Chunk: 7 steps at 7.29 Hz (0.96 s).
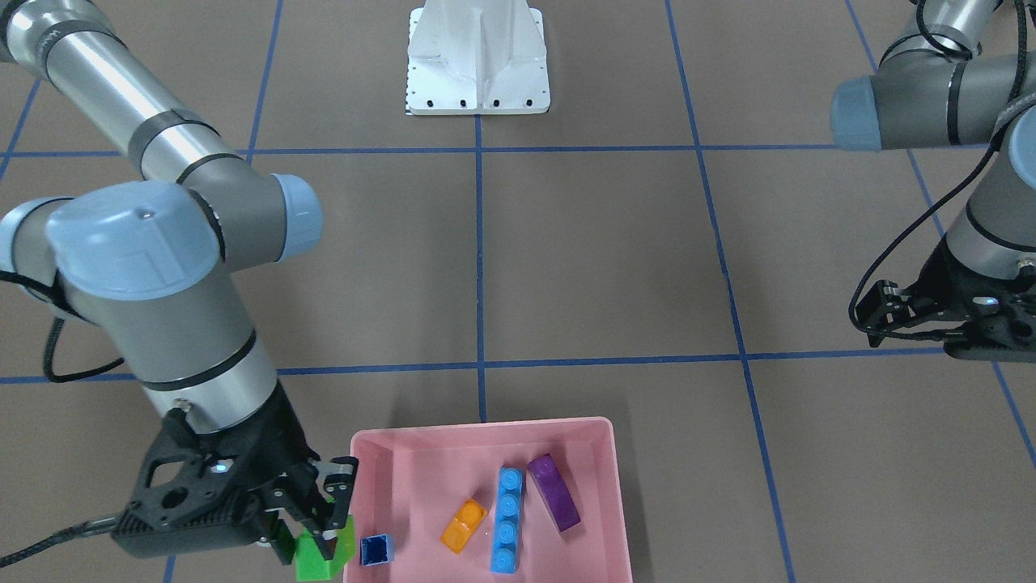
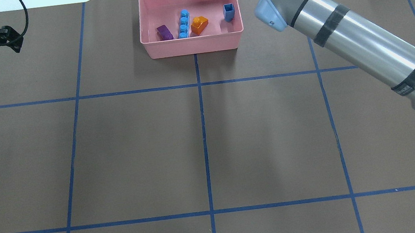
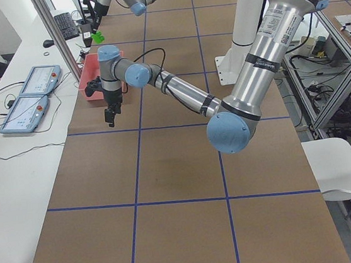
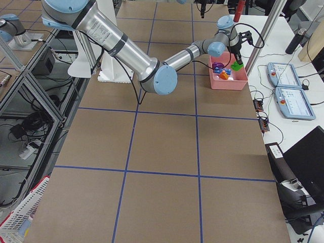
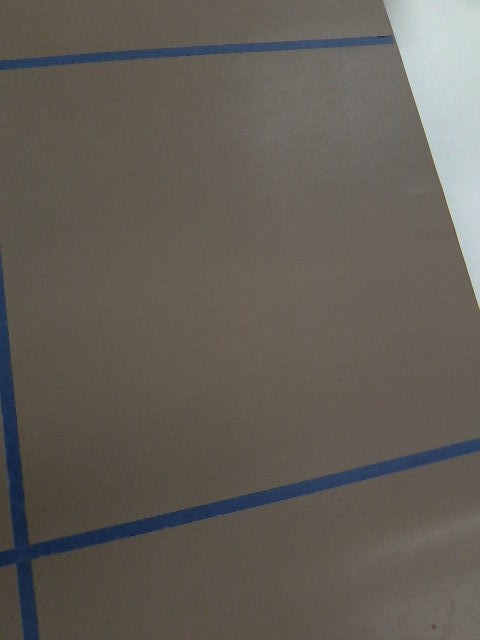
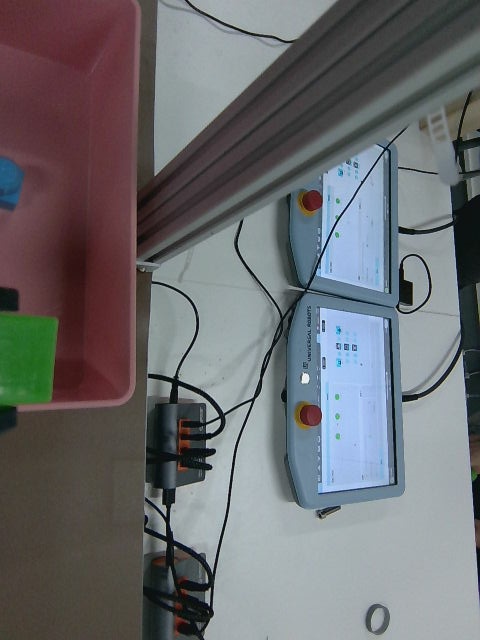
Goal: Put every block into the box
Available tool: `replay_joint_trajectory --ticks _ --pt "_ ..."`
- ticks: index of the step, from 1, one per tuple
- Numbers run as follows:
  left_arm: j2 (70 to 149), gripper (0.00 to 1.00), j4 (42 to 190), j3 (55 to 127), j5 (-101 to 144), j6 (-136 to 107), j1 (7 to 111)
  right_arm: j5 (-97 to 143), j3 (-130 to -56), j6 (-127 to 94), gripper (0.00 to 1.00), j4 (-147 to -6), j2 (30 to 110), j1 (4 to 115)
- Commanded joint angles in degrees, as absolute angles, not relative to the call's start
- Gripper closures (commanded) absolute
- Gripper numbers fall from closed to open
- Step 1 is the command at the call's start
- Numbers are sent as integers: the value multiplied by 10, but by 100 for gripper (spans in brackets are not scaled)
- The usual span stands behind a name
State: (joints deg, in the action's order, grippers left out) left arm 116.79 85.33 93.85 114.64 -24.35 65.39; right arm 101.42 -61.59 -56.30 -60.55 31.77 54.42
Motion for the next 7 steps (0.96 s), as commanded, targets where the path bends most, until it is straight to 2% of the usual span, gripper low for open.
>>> replay_joint_trajectory --ticks 1,2,3,6,7 --pt "1155 0 853 940 1137 -236 657 948 -586 -585 100 -572 293 490" --pt "1145 0 860 941 1121 -235 657 953 -581 -589 6 -555 293 490" --pt "1138 0 873 941 1121 -236 656 991 -582 -589 0 -555 293 499" --pt "1080 0 927 966 1128 -235 657 1049 -596 -578 0 -572 292 526" --pt "1051 0 923 993 1128 -189 657 1122 -630 -561 0 -627 302 551"
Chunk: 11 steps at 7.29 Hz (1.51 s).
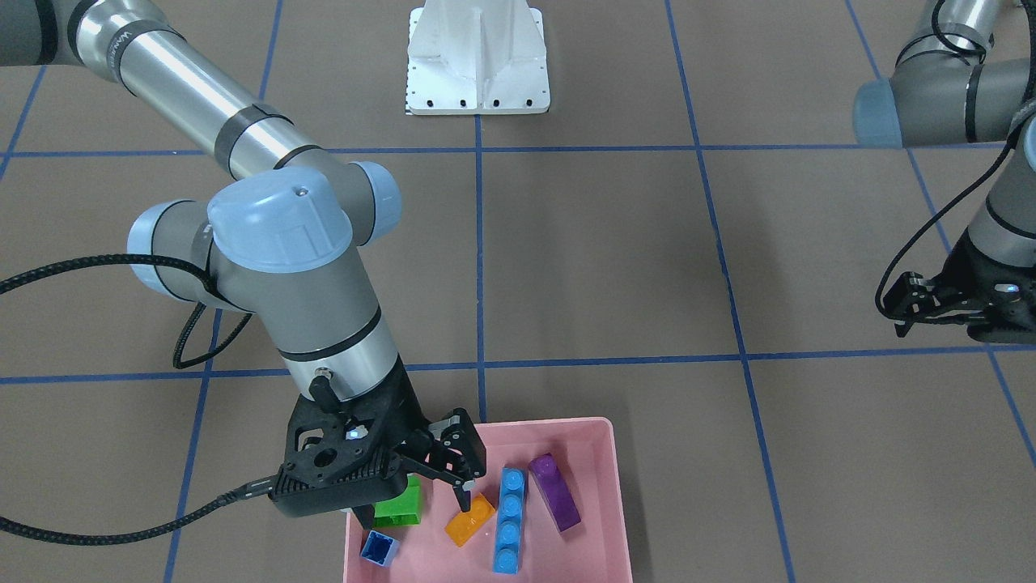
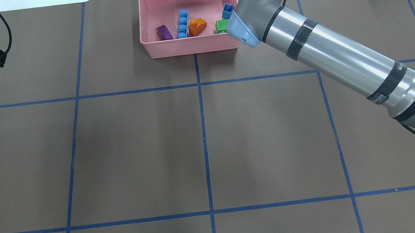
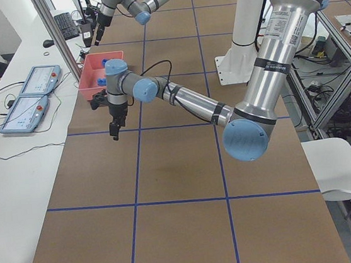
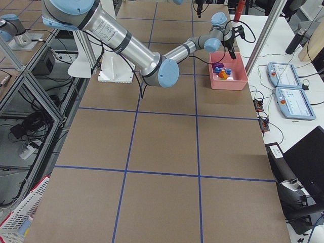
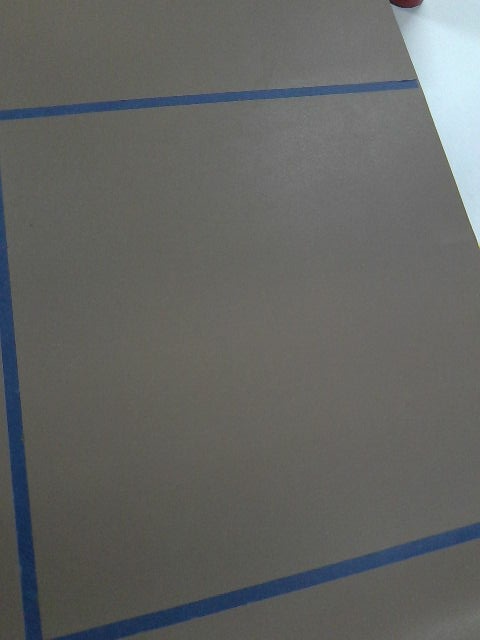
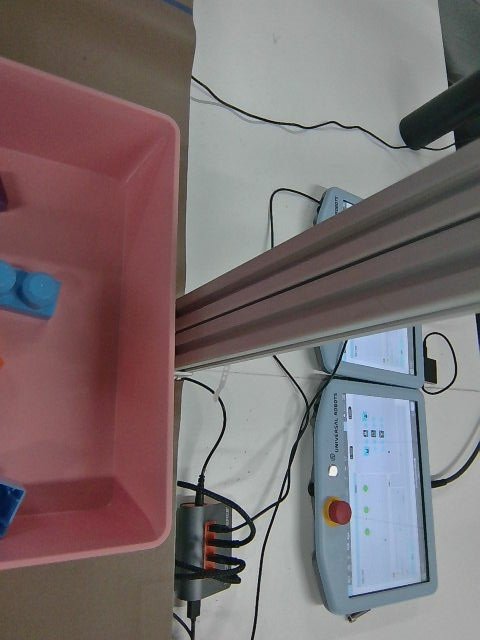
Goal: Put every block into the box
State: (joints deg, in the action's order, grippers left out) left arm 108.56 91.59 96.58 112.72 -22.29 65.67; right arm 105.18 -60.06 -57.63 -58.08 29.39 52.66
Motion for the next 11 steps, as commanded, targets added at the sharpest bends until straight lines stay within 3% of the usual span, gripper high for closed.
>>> replay_joint_trajectory --ticks 1,3,4,7,10,11 --pt "1035 0 923 999 1124 -151 662 1177 -705 -510 0 -717 346 574" --pt "1010 0 923 1005 1145 -110 689 1196 -860 -340 0 -905 449 599" --pt "1002 0 921 1005 1192 -66 720 1195 -896 -251 0 -933 507 615" --pt "931 0 927 1000 1296 75 828 1267 -924 -4 0 -929 681 737" --pt "897 0 934 999 1353 76 892 1307 -926 14 0 -925 761 793" --pt "856 0 936 1005 1351 77 909 1316 -969 18 0 -922 819 816"
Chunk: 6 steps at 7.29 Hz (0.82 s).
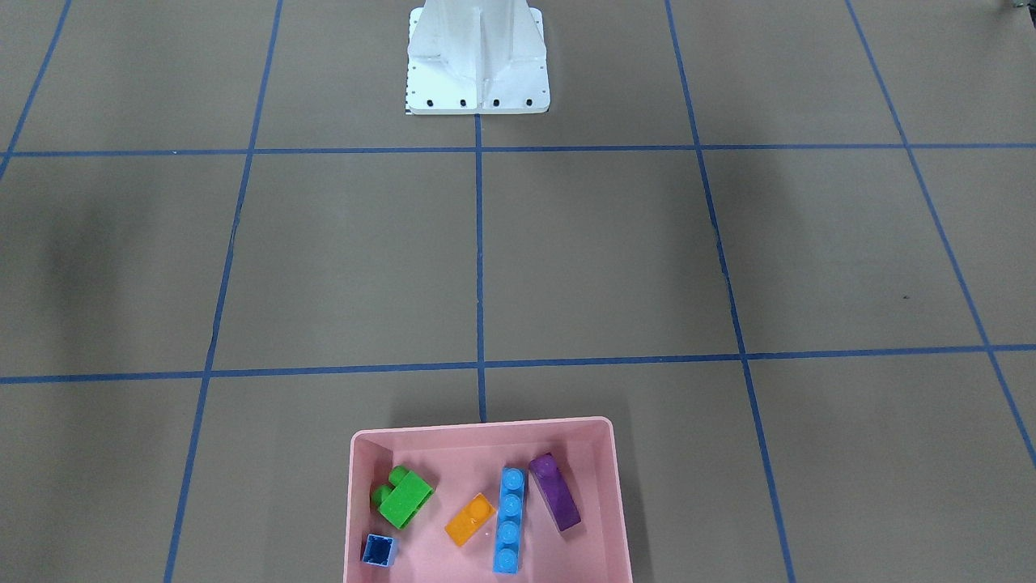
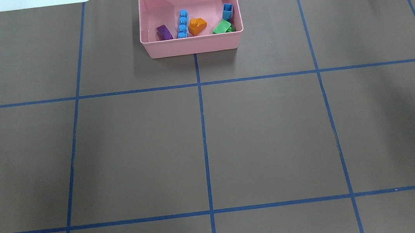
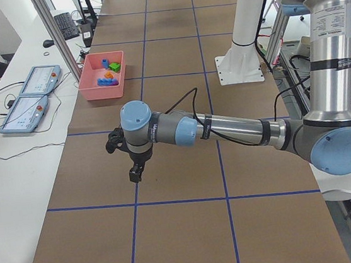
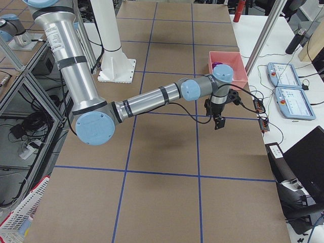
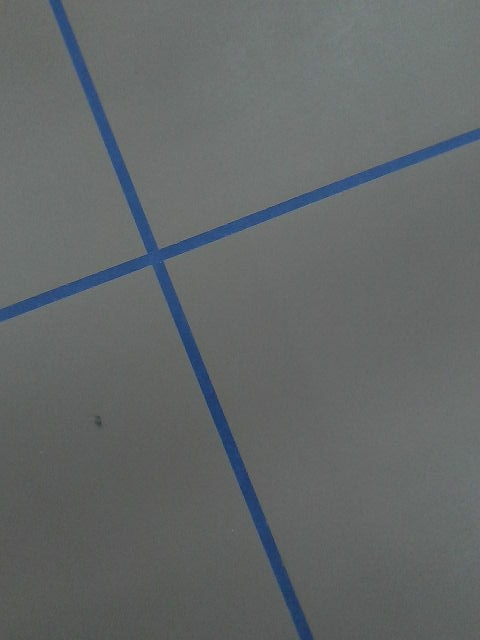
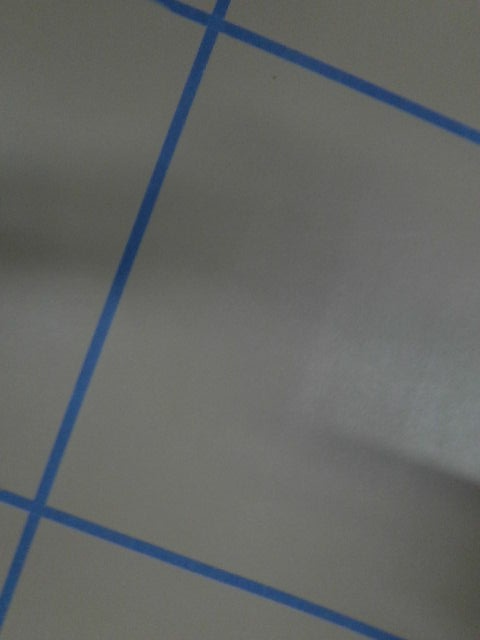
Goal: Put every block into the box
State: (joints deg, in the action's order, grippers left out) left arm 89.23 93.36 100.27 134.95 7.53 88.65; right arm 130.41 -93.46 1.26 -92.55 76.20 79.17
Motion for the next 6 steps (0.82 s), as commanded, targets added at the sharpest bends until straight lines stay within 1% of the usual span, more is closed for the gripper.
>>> replay_joint_trajectory --ticks 1,2,4,6 --pt "842 0 955 999 1351 77 911 1312 -978 17 0 -879 897 825" --pt "839 0 955 994 1350 70 911 1324 -975 6 0 -835 928 833" --pt "848 0 954 963 1342 45 910 1348 -964 6 0 -834 935 865" --pt "858 0 955 963 1304 -18 906 1398 -964 6 0 -846 935 899"
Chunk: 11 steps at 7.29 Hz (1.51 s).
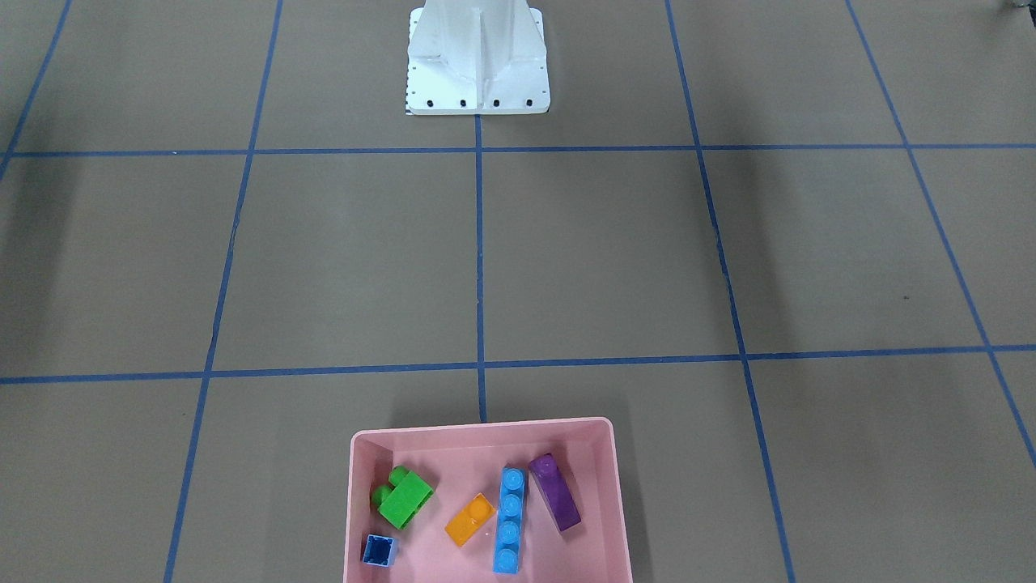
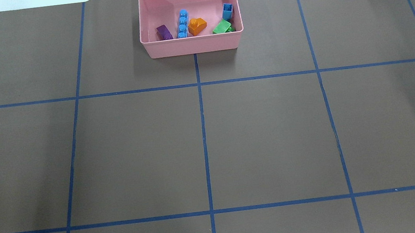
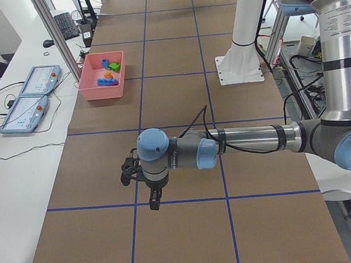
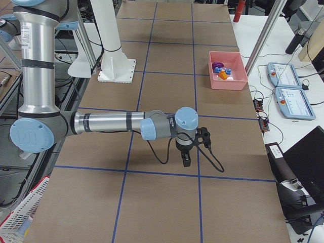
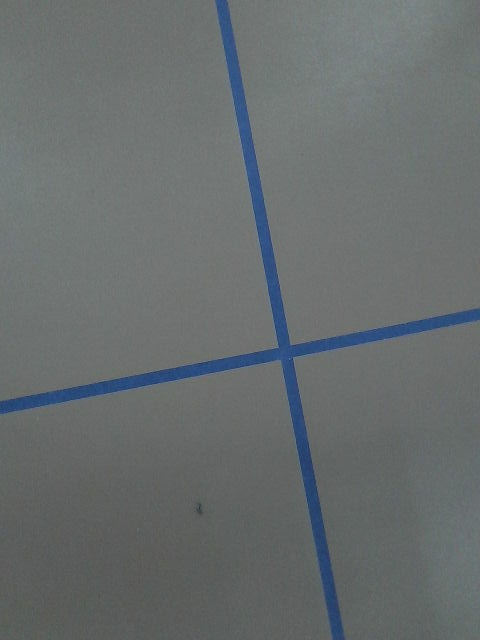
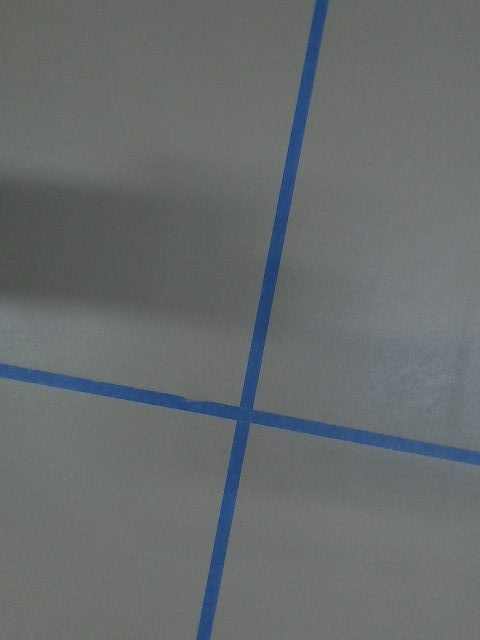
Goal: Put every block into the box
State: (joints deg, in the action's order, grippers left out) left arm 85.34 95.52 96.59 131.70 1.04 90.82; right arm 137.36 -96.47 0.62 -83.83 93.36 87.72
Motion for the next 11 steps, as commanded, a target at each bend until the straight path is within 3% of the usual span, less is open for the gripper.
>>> replay_joint_trajectory --ticks 1,11 --pt "859 0 961 955 1306 -40 904 1399 -967 6 0 -868 933 910" --pt "865 0 955 952 1307 -45 891 1418 -947 5 0 -898 952 945"
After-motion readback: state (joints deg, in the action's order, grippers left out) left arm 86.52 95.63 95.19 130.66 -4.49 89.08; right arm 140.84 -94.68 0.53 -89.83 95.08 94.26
